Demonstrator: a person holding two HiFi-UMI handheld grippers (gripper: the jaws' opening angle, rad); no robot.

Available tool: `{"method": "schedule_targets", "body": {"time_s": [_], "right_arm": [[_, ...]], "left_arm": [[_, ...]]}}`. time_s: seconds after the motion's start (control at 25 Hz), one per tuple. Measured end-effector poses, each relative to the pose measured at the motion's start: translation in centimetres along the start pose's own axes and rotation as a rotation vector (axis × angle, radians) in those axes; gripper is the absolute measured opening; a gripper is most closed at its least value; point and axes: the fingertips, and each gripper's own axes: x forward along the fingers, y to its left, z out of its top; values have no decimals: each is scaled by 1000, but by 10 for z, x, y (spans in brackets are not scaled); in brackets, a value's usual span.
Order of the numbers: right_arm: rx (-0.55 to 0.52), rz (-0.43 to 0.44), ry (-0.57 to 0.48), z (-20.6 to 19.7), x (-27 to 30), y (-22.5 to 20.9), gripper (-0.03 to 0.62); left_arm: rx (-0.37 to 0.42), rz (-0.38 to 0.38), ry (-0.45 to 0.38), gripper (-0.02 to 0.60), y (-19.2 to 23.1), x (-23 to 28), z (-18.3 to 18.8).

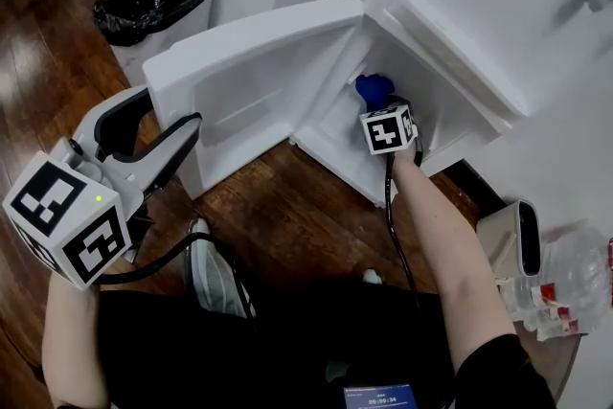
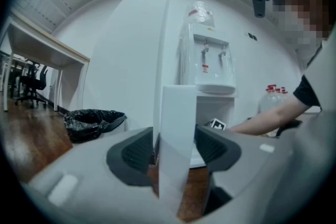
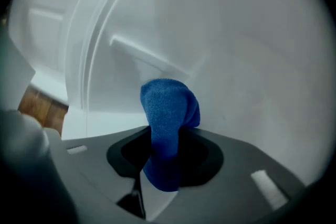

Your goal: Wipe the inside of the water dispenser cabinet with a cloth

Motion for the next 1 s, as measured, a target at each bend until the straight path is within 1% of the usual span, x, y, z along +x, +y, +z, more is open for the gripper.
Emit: {"method": "schedule_targets", "body": {"time_s": [0.04,0.08,0.12,0.24,0.32,0.36,0.4,0.44,0.52,0.6,0.64,0.68,0.72,0.76,0.8,0.84,0.88,0.92,0.96,1.0], "right_arm": [[-113,2,29,6,2,4,130],[-190,18,58,10,4,9,130],[-226,50,87,10,7,16,130],[-233,183,145,0,8,45,130],[-222,247,125,-3,-4,60,129],[-178,280,105,-6,-14,65,129],[-99,325,86,-11,-28,70,129],[5,388,57,-12,-49,75,129],[246,567,-63,5,-105,86,129],[470,772,-221,33,-170,89,130],[550,856,-290,45,-201,88,130],[604,921,-351,54,-229,86,130],[634,966,-402,61,-253,84,132],[646,991,-447,67,-273,82,132],[646,997,-483,71,-289,79,132],[638,986,-513,74,-300,76,132],[628,963,-539,77,-307,74,132],[617,929,-560,80,-308,72,132],[607,883,-573,85,-304,70,132],[598,829,-578,90,-293,68,132]], "left_arm": [[-2,3,2,253,1,0,-1],[-3,4,3,253,2,0,-1],[-3,3,3,253,2,0,0],[4,-11,1,253,0,2,1],[6,-20,-1,253,-3,2,2],[5,-24,-4,253,-4,2,2],[5,-29,-8,253,-4,2,3],[7,-35,-11,253,-5,1,4],[26,-43,-10,253,-6,-5,9],[55,-20,-26,253,-5,-19,22],[69,-3,-59,253,-6,-28,35],[75,3,-111,253,-10,-38,50],[66,-11,-177,251,-18,-48,66],[41,-54,-243,237,-30,-57,80],[4,-127,-296,210,-48,-62,90],[-33,-217,-326,204,-69,-63,95],[-57,-303,-328,204,-90,-60,93],[-56,-367,-307,204,-108,-54,84],[-29,-404,-265,204,-121,-45,69],[21,-420,-210,204,-132,-35,52]]}}
